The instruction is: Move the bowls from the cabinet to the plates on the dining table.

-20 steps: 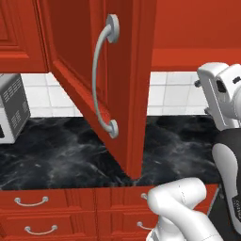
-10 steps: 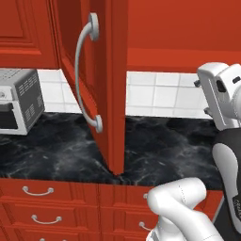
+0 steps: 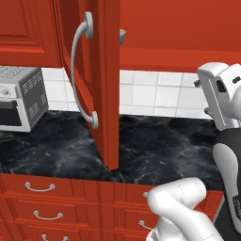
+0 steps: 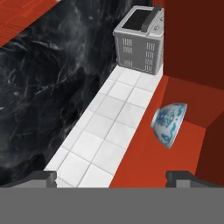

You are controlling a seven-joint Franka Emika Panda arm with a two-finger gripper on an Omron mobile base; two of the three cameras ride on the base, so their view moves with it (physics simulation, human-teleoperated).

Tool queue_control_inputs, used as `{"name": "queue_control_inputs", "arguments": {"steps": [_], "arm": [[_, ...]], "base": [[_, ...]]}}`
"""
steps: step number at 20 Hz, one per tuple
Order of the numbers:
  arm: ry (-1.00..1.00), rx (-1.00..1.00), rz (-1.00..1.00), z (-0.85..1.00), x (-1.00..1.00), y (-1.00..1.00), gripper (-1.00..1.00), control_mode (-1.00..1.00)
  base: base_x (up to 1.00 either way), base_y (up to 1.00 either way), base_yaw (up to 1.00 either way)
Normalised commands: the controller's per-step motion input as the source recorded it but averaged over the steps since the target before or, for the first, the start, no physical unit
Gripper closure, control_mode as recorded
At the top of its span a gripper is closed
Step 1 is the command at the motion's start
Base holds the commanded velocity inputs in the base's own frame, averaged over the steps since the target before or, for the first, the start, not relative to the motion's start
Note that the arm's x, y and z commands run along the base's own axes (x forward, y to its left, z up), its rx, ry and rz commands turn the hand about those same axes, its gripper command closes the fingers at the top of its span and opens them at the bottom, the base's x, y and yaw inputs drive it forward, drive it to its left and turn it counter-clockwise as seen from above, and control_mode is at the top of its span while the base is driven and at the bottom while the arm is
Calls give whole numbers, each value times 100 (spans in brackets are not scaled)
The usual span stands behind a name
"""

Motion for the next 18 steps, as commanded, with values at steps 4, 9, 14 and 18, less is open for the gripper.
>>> {"name": "queue_control_inputs", "arguments": {"steps": [4,9,14,18], "arm": [[0,0,0,0,0,0,-100,100],[0,0,0,2,0,0,-100,-100],[-2,0,5,26,0,0,-100,-100],[-3,0,11,29,2,0,-100,-100]], "base": [[2,0,0],[0,0,0],[0,0,0],[0,0,0]]}}
